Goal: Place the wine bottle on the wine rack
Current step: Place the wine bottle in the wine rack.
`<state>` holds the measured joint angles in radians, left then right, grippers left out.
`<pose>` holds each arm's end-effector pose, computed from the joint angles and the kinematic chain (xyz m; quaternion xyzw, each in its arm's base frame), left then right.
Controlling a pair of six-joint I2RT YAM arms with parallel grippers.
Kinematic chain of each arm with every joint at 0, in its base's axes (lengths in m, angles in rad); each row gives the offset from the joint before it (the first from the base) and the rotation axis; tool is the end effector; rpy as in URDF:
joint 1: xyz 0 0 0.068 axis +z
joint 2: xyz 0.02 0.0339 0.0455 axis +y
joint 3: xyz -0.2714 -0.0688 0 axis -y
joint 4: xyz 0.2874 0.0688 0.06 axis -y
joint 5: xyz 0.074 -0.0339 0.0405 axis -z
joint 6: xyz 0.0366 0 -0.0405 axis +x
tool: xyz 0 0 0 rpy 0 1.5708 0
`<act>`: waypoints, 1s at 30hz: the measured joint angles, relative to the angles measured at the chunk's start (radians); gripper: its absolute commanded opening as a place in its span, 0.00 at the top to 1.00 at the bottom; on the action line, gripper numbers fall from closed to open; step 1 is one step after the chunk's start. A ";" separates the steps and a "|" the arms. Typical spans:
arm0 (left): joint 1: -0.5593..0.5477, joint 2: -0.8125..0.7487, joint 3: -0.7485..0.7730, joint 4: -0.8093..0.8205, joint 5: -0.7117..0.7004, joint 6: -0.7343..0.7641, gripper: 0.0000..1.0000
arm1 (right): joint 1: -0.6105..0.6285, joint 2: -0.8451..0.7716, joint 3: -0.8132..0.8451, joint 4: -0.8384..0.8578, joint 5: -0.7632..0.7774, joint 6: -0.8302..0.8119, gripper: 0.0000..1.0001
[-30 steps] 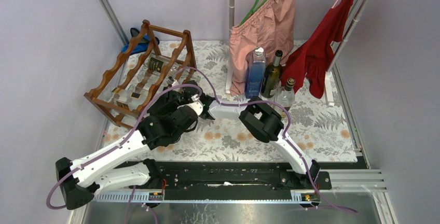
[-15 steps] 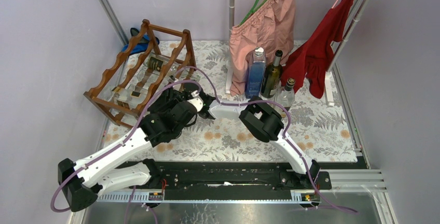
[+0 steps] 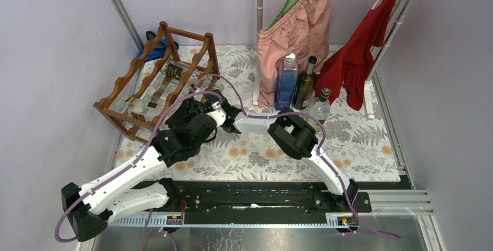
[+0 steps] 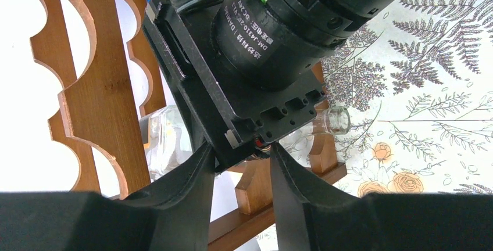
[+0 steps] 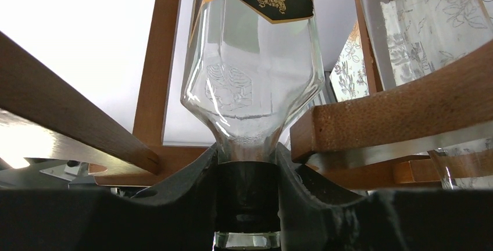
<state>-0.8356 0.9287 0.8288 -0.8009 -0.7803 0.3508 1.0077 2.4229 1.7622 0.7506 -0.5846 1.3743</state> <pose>0.1610 -0.1396 0.2835 0.3846 0.7941 0.2757 0.3814 0.2990 0.5115 0.1726 -0.0914 0.6740 0.7286 0.0815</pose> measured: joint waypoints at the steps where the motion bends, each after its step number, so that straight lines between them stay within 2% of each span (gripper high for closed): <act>1: 0.000 -0.004 -0.002 0.001 0.002 0.001 0.63 | 0.000 0.000 0.000 0.000 0.000 -0.001 0.55; 12: 0.011 -0.018 -0.007 0.004 0.011 0.016 0.65 | 0.000 0.002 0.000 0.000 0.000 -0.010 0.49; 18: 0.052 -0.019 -0.023 0.001 -0.015 0.030 0.65 | 0.001 0.002 -0.001 0.001 0.000 -0.008 0.48; 30: 0.055 -0.024 -0.029 0.003 -0.018 0.042 0.63 | 0.002 0.002 -0.001 0.000 0.002 -0.010 0.47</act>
<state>-0.7811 0.9047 0.8001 -0.7982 -0.7979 0.3927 1.0096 2.4245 1.7611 0.7509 -0.5831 1.3647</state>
